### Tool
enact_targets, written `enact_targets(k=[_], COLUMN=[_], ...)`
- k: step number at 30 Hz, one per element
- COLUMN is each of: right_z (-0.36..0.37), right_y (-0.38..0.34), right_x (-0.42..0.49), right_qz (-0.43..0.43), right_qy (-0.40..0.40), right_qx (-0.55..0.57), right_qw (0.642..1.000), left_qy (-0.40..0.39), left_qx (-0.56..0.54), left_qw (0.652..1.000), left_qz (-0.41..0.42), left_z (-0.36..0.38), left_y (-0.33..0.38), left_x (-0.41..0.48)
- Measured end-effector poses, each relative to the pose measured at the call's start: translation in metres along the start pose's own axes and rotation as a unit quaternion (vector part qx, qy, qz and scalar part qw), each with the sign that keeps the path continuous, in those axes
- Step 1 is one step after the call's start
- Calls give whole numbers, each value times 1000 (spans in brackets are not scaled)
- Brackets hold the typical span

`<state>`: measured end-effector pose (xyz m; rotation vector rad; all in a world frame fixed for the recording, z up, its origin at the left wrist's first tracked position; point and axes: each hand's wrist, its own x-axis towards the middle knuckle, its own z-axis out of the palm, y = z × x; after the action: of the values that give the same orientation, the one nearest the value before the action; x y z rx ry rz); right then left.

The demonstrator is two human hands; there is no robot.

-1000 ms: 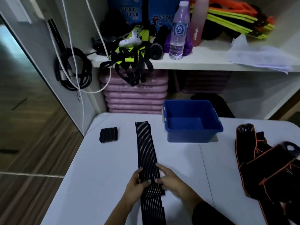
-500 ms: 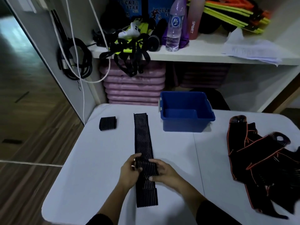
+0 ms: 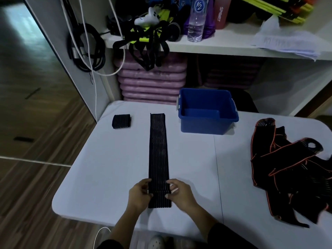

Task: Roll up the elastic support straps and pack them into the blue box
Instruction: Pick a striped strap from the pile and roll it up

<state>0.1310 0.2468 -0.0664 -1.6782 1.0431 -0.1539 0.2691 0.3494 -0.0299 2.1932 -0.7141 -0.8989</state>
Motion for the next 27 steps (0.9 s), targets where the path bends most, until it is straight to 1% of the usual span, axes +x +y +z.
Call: enact_targets(k=[5,9,13,15,19,24,27], right_z=[0,3,2,0,-1,-2,-5], right_y=[2,1,-2,-4,-5,-3,-4], right_x=[-10,-11,-13,-15,-15,-13,-12], right_qz=[-59,-72,-97,-117,-151,-185,-204], right_qy=[-45,-49,-54,-57,-70,-68,-79], right_qx=[-68,-90,-118,-133,-167,-227,-264], right_qw=[995,992,987,983,972,954,939], left_qy=[10,4,6,6,-42,-75,-90], left_qx=[50,88,128,137,188,230,273], left_qw=[999,996,989,984,965,948,930], left_qz=[19,25,71,114,179,207,231], left_z=[3,2,1,3,4,2,1], left_y=[-6,-9,-9,-10,-16,-24,-28], left_x=[-5,-8,-8,-9,-12,-7,-4])
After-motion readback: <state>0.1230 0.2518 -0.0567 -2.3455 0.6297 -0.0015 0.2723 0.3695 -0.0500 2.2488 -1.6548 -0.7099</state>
